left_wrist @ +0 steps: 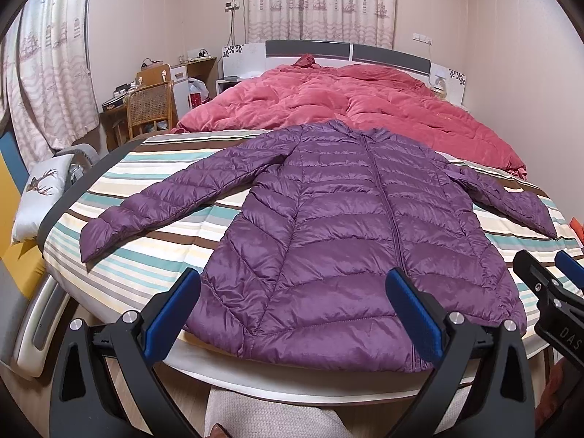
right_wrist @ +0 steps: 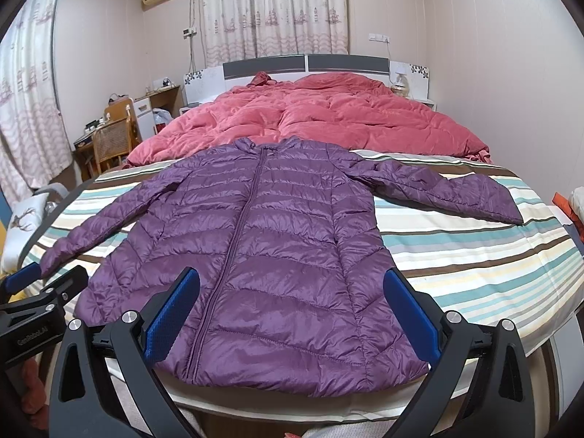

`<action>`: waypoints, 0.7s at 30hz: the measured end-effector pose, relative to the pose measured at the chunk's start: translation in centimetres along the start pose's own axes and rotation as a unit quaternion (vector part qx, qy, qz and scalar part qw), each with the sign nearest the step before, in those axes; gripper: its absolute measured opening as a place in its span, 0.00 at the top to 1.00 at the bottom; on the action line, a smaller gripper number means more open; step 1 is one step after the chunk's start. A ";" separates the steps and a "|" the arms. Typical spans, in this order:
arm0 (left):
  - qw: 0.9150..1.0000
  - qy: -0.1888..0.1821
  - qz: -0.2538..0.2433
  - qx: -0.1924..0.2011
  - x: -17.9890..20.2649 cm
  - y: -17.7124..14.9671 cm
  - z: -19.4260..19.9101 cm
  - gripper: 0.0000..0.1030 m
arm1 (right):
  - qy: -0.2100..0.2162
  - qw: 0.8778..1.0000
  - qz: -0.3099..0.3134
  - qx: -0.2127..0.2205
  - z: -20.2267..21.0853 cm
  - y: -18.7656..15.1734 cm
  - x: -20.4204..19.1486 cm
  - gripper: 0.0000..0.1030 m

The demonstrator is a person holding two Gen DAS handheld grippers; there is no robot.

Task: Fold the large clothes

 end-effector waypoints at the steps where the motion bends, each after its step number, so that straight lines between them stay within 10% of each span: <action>1: 1.000 0.001 0.000 0.000 0.0 0.0 0.0 0.02 | 0.000 1.000 0.000 0.000 0.0 -0.1 0.1 0.03; 21: 1.000 0.002 -0.003 -0.003 0.1 -0.3 -0.3 0.02 | 0.000 1.000 0.000 -0.009 -0.1 -0.4 -0.1 0.03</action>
Point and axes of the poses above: each gripper's, at about its wrist camera, not at the fingertips, and z roughly against the way its jaws point, x to its right, y to its top, the point moved 4 cm from there along -z, roughly the way its jaws point, and after that the axes turned 15 degrees about y, right-handed, at the moved point
